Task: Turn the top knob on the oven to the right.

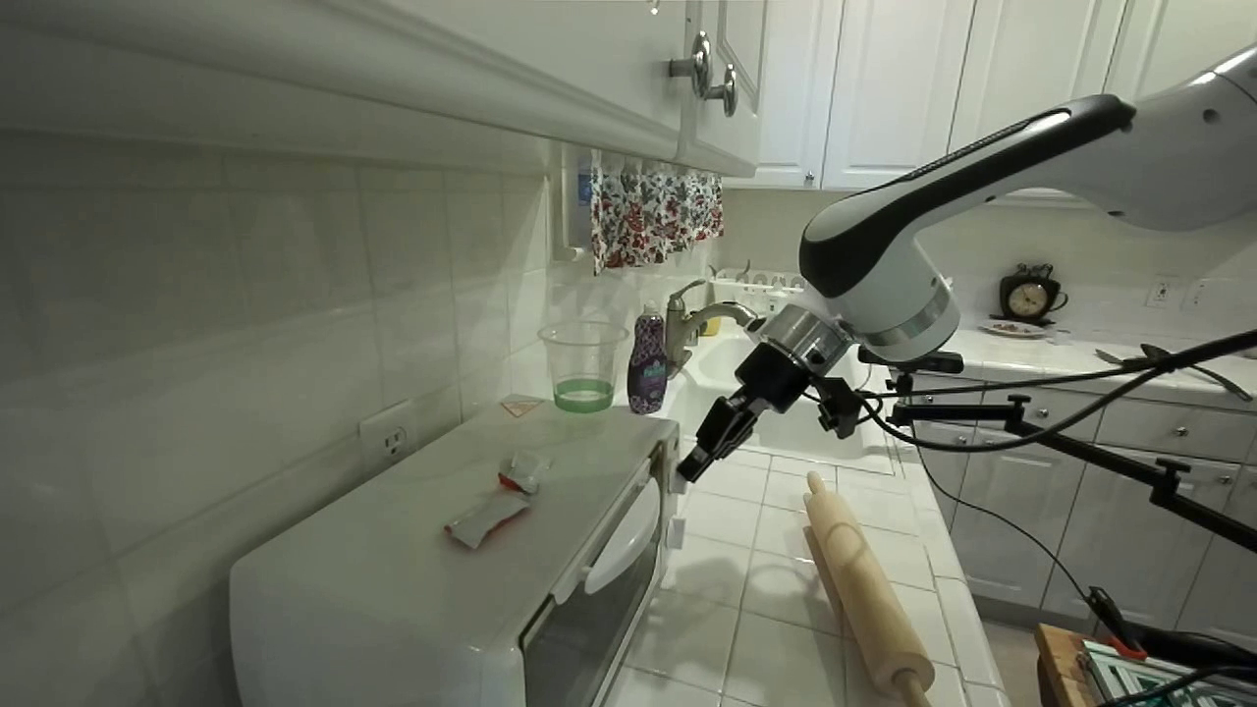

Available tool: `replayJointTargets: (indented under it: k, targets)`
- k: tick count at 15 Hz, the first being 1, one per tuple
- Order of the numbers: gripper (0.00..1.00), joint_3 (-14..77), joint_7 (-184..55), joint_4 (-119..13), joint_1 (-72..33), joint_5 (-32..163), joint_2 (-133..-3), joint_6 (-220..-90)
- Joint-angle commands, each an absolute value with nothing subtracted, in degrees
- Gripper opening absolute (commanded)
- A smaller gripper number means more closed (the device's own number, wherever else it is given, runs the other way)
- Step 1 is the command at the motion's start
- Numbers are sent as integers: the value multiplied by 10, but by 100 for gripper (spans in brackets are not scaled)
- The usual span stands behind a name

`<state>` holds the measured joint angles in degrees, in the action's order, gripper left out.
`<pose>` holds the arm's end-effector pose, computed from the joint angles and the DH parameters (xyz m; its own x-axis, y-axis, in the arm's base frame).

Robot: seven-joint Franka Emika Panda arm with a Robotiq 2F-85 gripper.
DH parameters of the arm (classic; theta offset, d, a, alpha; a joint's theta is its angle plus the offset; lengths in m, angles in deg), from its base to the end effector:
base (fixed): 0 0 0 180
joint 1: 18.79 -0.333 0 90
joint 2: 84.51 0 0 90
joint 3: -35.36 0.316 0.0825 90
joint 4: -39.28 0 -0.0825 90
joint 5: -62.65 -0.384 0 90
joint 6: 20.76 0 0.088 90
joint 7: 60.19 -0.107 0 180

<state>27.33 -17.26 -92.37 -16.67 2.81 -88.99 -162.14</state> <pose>0.5158 -0.0947 0.4049 0.8524 -0.3117 0.4198 -0.0290 -0.8298 -0.5573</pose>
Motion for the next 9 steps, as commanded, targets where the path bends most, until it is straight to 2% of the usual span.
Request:
replayJointTargets:
  k: [1, 2, 3, 4, 9]
  targets:
    - [3, 278, -131, -928, -160, -13, -901, -1599]
    - [37, 280, -128, -929, -160, -10, -905, -1599]
    - [39, 280, -122, -930, -160, -9, -908, -1598]
    - [45, 282, -119, -931, -160, 2, -915, -1594]
    - [81, 298, -175, -951, -157, 152, -967, -1594]
